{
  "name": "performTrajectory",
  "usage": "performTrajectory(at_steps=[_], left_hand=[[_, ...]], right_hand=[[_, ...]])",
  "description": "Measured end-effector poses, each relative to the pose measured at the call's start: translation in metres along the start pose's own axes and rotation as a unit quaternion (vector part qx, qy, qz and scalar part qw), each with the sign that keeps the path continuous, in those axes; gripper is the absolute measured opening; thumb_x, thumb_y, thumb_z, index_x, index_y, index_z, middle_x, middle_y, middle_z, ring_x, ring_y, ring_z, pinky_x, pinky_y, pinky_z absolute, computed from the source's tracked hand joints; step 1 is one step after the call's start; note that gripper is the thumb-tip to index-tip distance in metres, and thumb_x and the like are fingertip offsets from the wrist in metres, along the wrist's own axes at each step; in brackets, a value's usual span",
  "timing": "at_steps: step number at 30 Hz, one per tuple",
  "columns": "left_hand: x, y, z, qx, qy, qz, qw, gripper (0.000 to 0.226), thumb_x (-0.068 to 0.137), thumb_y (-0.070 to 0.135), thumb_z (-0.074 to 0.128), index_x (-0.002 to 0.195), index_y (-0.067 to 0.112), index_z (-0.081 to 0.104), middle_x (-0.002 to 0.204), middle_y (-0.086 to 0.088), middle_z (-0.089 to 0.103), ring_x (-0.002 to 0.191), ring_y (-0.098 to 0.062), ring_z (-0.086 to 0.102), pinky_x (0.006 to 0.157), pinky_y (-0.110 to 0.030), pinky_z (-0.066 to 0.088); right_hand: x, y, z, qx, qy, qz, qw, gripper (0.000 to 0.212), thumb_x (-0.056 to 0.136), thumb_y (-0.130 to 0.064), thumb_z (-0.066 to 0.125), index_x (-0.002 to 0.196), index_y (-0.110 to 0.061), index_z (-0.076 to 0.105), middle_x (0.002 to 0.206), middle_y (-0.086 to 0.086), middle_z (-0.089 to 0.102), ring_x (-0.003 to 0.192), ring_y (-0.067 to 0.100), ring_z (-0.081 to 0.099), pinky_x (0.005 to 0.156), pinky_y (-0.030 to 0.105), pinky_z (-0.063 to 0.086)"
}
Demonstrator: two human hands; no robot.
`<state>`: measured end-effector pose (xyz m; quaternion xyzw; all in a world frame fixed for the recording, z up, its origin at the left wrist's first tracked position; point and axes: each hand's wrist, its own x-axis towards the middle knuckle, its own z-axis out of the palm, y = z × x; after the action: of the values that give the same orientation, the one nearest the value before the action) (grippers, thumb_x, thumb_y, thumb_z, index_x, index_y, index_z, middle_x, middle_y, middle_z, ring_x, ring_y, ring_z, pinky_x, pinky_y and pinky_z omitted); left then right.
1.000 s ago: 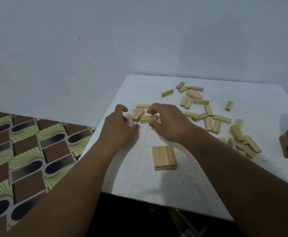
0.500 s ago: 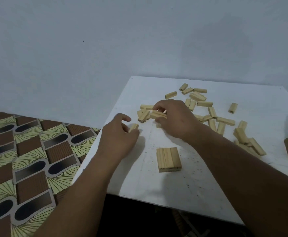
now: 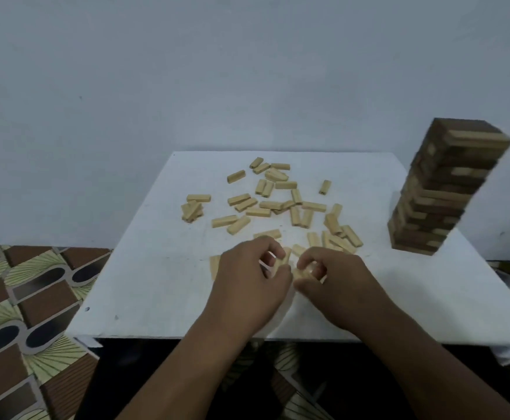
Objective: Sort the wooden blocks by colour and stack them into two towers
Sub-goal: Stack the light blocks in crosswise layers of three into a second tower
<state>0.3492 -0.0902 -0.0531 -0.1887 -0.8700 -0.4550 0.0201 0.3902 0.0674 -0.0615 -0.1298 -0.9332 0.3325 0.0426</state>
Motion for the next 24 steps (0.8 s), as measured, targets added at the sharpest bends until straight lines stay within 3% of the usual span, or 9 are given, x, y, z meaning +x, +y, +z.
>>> performTrajectory(at_steps=[7,10,13,16,18,21,24], left_hand=[[-0.020,-0.007,0.027,0.087,0.029,0.044,0.995,0.006,0.084,0.024,0.072,0.087,0.026,0.067,0.085,0.014,0.058,0.075,-0.006,0.058,0.068,-0.024,0.050],[-0.018,-0.007,0.031,0.109,0.022,0.036,0.993,0.006,0.086,0.028,0.072,0.084,0.023,0.068,0.085,0.012,0.056,0.075,-0.006,0.057,0.069,-0.026,0.051],[-0.016,-0.008,0.034,0.118,-0.006,0.027,0.993,0.012,0.084,0.034,0.074,0.082,0.023,0.070,0.087,0.010,0.056,0.077,-0.003,0.054,0.070,-0.022,0.049],[-0.017,-0.011,0.034,0.110,-0.036,0.049,0.992,0.012,0.084,0.033,0.074,0.084,0.021,0.073,0.088,0.011,0.058,0.080,-0.001,0.054,0.070,-0.011,0.042],[-0.019,-0.014,0.031,0.110,-0.054,0.067,0.990,0.006,0.089,0.024,0.070,0.089,0.021,0.074,0.092,0.011,0.060,0.084,0.002,0.054,0.073,-0.006,0.040],[-0.021,-0.020,0.028,0.097,-0.069,0.084,0.989,0.017,0.089,0.007,0.066,0.095,0.020,0.074,0.097,0.011,0.060,0.087,0.005,0.056,0.075,-0.001,0.039],[-0.022,-0.023,0.029,0.095,-0.080,0.098,0.987,0.021,0.088,0.005,0.066,0.097,0.021,0.075,0.099,0.012,0.060,0.089,0.005,0.056,0.075,-0.001,0.039]], right_hand=[[-0.006,0.022,-0.003,-0.004,0.003,-0.014,1.000,0.007,0.082,-0.034,0.073,0.082,-0.027,0.073,0.083,-0.011,0.066,0.080,0.003,0.056,0.068,0.019,0.038],[-0.004,0.028,-0.002,-0.031,0.000,-0.027,0.999,0.014,0.091,-0.024,0.063,0.094,-0.027,0.077,0.097,-0.009,0.071,0.086,0.003,0.059,0.069,0.008,0.035],[-0.003,0.032,-0.002,-0.042,-0.004,-0.037,0.998,0.020,0.092,-0.019,0.061,0.102,-0.024,0.077,0.102,-0.003,0.071,0.087,0.007,0.060,0.066,0.003,0.033],[-0.004,0.034,-0.001,-0.086,0.001,-0.055,0.995,0.020,0.092,-0.021,0.058,0.101,-0.015,0.075,0.105,0.003,0.066,0.090,0.013,0.059,0.071,0.016,0.042],[-0.005,0.035,-0.002,-0.098,0.004,-0.059,0.993,0.022,0.093,-0.025,0.057,0.107,-0.020,0.074,0.113,0.000,0.063,0.099,0.013,0.057,0.081,0.019,0.039],[-0.006,0.037,-0.004,-0.059,0.006,-0.044,0.997,0.028,0.090,-0.026,0.066,0.118,-0.024,0.070,0.122,-0.004,0.061,0.111,0.011,0.055,0.090,0.017,0.033],[-0.005,0.036,0.000,-0.018,0.012,-0.058,0.998,0.021,0.084,-0.025,0.073,0.105,-0.027,0.071,0.109,-0.010,0.063,0.088,0.000,0.057,0.079,0.012,0.037]])
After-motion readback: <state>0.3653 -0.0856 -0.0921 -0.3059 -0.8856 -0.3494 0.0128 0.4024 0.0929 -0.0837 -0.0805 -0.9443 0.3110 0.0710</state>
